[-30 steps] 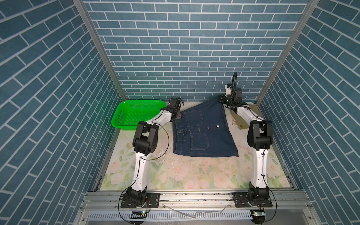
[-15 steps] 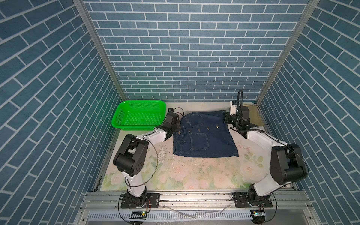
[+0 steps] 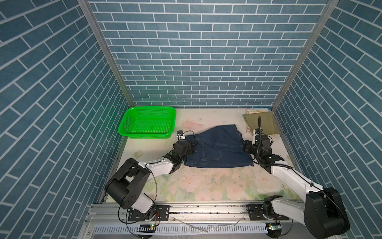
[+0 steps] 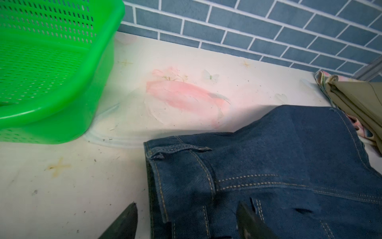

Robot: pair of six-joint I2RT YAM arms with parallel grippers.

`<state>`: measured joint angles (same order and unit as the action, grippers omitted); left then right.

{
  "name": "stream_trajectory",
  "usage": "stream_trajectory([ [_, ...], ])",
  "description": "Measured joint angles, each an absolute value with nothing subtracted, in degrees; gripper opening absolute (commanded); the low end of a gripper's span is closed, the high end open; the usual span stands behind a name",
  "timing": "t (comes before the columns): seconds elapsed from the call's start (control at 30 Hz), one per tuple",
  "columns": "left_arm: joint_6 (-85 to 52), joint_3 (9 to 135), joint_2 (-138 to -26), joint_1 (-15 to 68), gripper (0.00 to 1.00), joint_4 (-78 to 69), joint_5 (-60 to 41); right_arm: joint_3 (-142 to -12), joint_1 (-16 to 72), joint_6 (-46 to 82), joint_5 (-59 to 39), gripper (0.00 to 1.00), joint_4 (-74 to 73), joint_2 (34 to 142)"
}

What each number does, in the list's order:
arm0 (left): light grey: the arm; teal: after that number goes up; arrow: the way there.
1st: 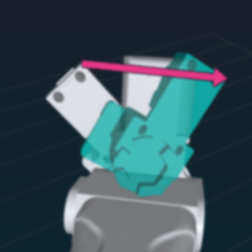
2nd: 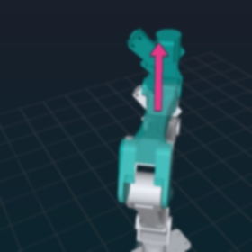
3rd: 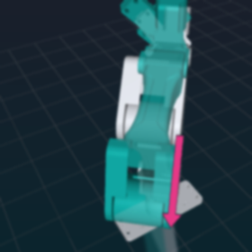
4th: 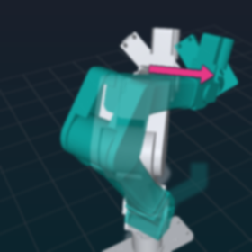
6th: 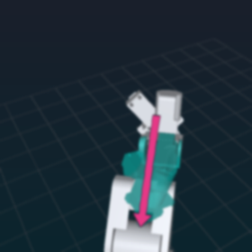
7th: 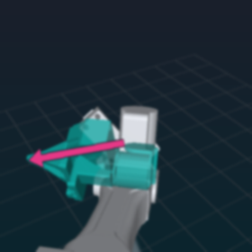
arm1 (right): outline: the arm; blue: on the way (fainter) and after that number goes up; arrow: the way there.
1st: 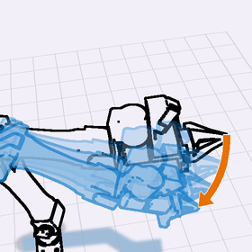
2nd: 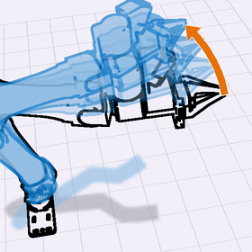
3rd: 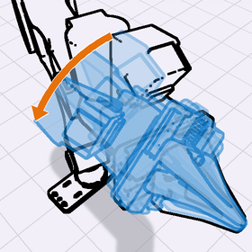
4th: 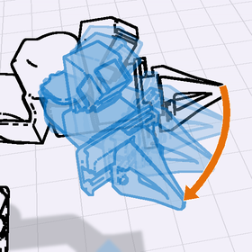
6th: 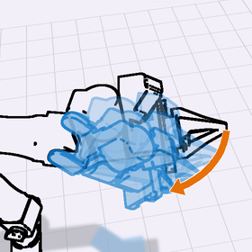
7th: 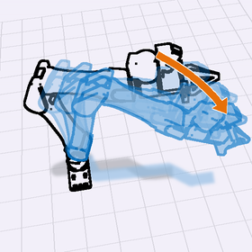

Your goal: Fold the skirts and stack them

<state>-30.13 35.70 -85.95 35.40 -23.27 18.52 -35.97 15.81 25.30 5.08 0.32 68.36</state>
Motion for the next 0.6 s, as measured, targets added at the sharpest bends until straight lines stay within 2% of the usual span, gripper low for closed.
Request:
stream_trajectory([
  [0.2, -35.73, 41.95, -85.25, 34.85, 0.86, -10.9, 17.98, -44.38, 14.39, 27.27, -0.75, 0.59, 3.99, 78.81],
  [0.4, -43.64, 46.85, -87.05, 29.71, 0.89, -2.74, 8.54, -46.52, 14.28, 28.29, -5.26, 0.59, 4.82, 87.22],
  [0.6, -48.64, 47.37, -90.37, 27.51, 0.88, -0.16, 1.74, -46.5, 14.13, 28.36, -6.76, 0.43, 4.86, 91.37],
])
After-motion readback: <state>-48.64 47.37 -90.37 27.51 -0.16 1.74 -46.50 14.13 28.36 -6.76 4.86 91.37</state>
